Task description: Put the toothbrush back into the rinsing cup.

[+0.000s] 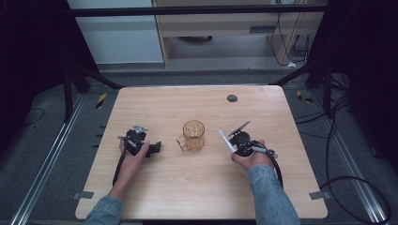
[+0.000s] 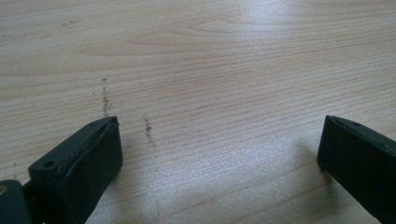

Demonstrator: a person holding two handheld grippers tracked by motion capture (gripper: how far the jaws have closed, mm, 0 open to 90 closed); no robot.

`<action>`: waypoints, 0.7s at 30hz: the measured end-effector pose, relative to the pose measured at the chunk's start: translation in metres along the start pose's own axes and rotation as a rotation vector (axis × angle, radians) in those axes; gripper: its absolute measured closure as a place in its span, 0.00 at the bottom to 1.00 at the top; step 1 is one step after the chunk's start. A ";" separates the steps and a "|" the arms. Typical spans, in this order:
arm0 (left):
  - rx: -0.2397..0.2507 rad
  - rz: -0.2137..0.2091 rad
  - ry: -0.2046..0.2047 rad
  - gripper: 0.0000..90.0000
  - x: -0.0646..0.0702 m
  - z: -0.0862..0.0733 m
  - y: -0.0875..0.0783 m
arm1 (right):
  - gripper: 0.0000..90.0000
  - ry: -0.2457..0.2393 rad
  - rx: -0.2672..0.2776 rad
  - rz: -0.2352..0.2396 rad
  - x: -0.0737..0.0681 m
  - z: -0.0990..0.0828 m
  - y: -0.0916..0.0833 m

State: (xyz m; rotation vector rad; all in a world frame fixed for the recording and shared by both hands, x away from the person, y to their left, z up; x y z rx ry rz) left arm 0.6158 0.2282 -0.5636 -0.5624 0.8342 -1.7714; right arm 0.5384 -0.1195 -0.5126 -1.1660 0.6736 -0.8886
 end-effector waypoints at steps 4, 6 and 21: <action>0.000 -0.001 0.000 0.00 0.000 0.000 0.000 | 0.75 0.006 0.027 -0.008 0.004 0.006 -0.012; 0.000 -0.001 0.001 0.00 0.000 0.000 0.000 | 0.75 -0.008 0.052 -0.020 0.008 0.009 -0.017; 0.000 -0.001 0.001 0.00 0.000 0.000 0.000 | 0.74 0.034 0.218 -0.036 0.012 0.037 -0.045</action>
Point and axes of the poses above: each handheld gripper's, and its own axes: y roughly forward along the jaws, z roughly out of its top, x roughly to its right, the point moved 8 cm from there along y, roughly forward along the jaws, and after that the axes turned 5 degrees about -x, right-handed, at the moved point
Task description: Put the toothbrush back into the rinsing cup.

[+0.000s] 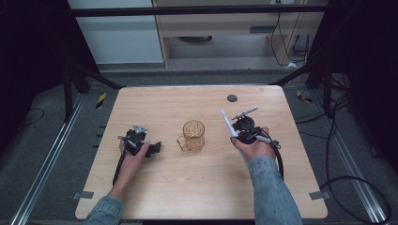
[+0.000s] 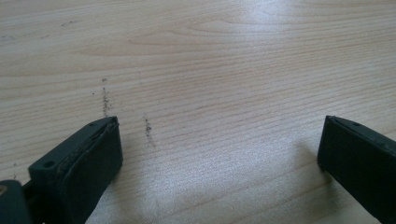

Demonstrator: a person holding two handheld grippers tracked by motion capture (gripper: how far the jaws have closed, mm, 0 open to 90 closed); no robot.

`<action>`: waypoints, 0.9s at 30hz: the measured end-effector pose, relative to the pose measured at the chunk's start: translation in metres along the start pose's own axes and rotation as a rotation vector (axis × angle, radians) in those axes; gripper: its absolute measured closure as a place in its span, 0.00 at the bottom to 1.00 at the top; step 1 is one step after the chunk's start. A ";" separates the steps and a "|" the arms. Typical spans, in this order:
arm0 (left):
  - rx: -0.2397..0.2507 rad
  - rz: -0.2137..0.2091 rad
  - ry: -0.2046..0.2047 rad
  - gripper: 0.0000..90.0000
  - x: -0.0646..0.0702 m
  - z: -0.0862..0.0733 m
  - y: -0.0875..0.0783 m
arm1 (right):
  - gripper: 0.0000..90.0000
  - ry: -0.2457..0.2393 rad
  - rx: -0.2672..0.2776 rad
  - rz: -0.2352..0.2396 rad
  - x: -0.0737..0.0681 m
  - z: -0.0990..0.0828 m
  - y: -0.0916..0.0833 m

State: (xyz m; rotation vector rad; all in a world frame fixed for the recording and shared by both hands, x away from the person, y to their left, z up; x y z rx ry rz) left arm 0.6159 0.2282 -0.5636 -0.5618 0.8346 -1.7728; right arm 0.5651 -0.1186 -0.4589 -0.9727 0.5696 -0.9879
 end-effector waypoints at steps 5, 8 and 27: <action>0.000 -0.001 0.001 0.00 0.000 0.000 0.000 | 0.74 0.004 0.056 -0.005 -0.001 0.009 -0.002; 0.001 -0.001 0.001 0.00 0.000 0.000 0.000 | 0.74 0.005 0.092 -0.004 -0.002 0.018 -0.005; 0.003 -0.004 0.002 0.00 0.001 0.000 0.000 | 0.74 0.016 0.240 -0.035 -0.005 0.058 -0.020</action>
Point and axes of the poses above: each handheld gripper's, and its own axes: y roughly forward along the jaws, z roughly out of its top, x roughly to its right, the point moved 8 cm from there along y, roughly forward along the jaws, and after that the axes turned 5 degrees about -x, right-handed, at the moved point
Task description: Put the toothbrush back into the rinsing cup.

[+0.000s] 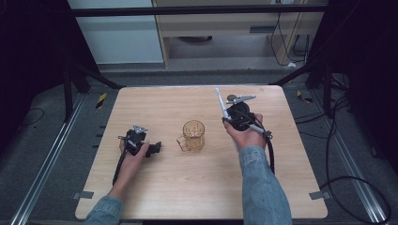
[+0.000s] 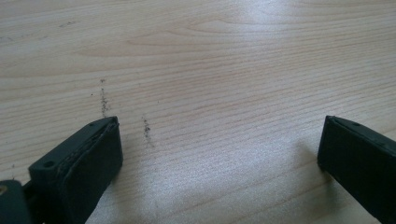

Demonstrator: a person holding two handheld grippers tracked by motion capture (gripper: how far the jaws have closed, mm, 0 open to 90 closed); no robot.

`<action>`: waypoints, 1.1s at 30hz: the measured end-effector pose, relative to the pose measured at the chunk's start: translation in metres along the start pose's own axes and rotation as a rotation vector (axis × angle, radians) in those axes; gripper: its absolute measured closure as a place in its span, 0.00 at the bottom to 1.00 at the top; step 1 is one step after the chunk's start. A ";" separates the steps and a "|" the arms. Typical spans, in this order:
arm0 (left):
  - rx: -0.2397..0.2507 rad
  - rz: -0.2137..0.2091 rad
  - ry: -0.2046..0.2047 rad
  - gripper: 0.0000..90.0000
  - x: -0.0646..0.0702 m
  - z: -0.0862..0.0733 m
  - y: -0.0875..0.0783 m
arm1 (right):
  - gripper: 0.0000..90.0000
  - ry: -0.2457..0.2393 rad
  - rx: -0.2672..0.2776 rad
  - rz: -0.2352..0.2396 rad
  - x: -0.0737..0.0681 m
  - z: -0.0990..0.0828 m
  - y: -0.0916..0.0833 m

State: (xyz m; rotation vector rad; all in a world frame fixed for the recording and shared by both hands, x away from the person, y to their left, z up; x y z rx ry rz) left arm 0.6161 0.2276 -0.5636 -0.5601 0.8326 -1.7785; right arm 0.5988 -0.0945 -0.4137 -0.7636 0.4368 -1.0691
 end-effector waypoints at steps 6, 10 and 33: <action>0.000 0.000 0.003 0.00 0.000 0.000 0.000 | 0.74 0.012 0.061 -0.009 -0.003 0.014 -0.002; 0.000 -0.001 0.002 0.00 0.000 0.000 0.000 | 0.74 0.017 0.102 -0.016 -0.007 0.025 -0.003; -0.003 -0.016 0.019 0.00 -0.001 0.001 0.000 | 0.74 0.023 0.251 -0.050 -0.030 0.080 -0.006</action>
Point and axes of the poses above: each handheld gripper's, and its own axes: y roughly forward along the jaws, z roughly out of its top, x roughly to its right, the point moved 8 cm from there along y, roughly forward along the jaws, and after that the axes turned 5 degrees about -x, right-handed, at the moved point
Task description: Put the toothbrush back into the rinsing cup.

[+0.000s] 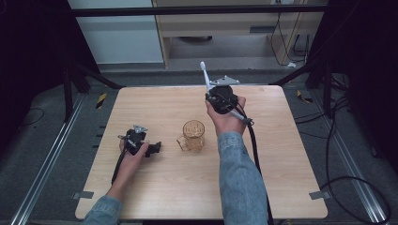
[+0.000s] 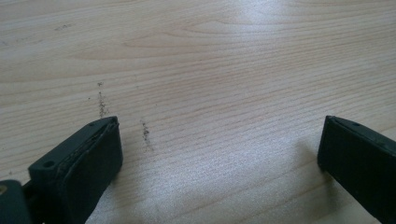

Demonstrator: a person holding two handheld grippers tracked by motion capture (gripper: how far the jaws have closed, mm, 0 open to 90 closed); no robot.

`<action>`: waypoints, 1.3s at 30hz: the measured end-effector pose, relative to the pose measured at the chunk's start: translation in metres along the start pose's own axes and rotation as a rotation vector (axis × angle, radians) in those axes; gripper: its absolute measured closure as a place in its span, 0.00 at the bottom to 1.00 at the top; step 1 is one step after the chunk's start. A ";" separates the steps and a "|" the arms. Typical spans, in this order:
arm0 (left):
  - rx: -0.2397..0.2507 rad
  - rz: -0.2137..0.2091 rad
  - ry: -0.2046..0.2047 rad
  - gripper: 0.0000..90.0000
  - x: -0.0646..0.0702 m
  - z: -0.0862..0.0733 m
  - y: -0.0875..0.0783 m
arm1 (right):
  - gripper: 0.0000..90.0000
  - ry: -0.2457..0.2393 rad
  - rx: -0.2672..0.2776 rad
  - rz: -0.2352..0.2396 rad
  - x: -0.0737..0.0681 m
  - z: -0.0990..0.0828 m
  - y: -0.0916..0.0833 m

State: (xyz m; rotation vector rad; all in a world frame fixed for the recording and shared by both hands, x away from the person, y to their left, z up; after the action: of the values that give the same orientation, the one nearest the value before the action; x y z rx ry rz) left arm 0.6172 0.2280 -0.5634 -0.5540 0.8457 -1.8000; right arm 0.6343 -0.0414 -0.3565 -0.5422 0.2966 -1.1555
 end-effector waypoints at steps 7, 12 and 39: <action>0.000 -0.002 0.002 0.00 0.000 0.000 0.000 | 0.74 -0.002 0.019 0.005 -0.002 0.008 -0.002; 0.000 -0.002 0.002 0.00 0.000 0.000 0.000 | 0.74 0.013 0.041 0.014 -0.001 0.012 -0.005; 0.003 -0.004 0.001 0.00 0.000 0.001 0.000 | 0.74 0.013 0.129 0.104 -0.042 0.030 0.005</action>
State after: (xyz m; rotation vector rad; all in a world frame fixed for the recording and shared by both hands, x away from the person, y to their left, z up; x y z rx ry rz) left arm 0.6178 0.2278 -0.5635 -0.5530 0.8433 -1.8048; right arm 0.6363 0.0062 -0.3366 -0.4018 0.2563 -1.0690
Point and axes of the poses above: each handheld gripper's, and its own axes: y roughly forward along the jaws, z roughly out of its top, x roughly to its right, the point moved 8 cm from there along y, roughly forward along the jaws, and after that the axes turned 5 degrees about -x, right-handed, at the moved point
